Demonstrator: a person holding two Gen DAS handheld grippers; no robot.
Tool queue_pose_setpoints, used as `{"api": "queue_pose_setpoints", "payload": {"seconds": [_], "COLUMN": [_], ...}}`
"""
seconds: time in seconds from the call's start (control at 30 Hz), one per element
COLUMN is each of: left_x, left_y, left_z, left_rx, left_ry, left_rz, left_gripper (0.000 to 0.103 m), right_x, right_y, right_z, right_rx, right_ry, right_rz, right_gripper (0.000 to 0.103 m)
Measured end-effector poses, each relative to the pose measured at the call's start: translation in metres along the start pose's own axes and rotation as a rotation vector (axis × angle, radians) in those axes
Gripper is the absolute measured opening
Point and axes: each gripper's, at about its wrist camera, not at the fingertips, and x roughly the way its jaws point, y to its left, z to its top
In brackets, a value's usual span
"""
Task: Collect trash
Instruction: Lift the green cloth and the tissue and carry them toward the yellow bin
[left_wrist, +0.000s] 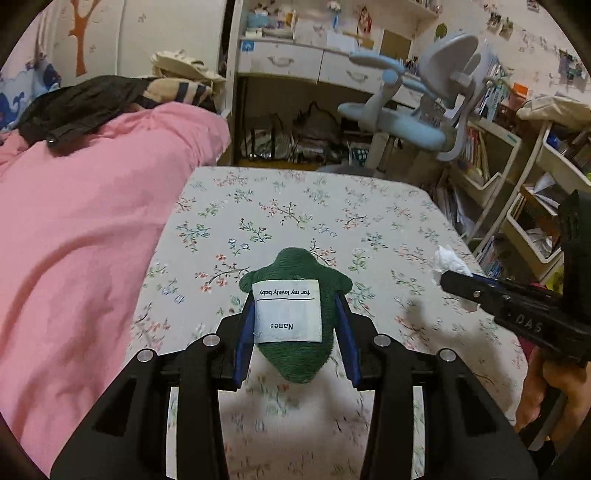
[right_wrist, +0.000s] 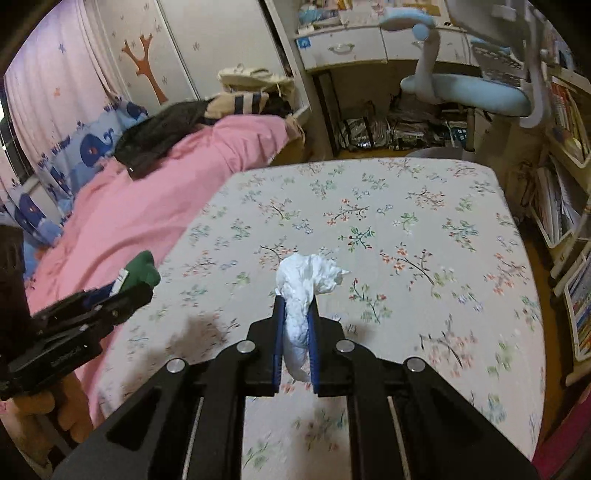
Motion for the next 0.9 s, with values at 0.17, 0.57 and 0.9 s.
{"api": "queue_pose_setpoints", "payload": {"seconds": [0.17,0.57,0.9], "left_x": [-0.035,-0.085,-0.102], "left_y": [-0.003,-0.01,-0.012], "left_z": [-0.014,-0.056,-0.073], "left_rx": [-0.019,-0.003,0.014], "left_ry": [-0.048,-0.091,-0.104], "left_rz": [-0.005,0.042,0.061], "left_gripper": [0.038,0.038,0.038], "right_x": [-0.033,-0.069,-0.081], "right_y": [0.014,0.037,0.032], "right_z": [-0.014,-0.055,-0.073], "right_rx": [-0.012,-0.074,-0.044], "right_ry": [-0.074,-0.141,-0.163], "right_rz": [0.014,0.033,0.027], "right_gripper": [0.012,0.012,0.012]}}
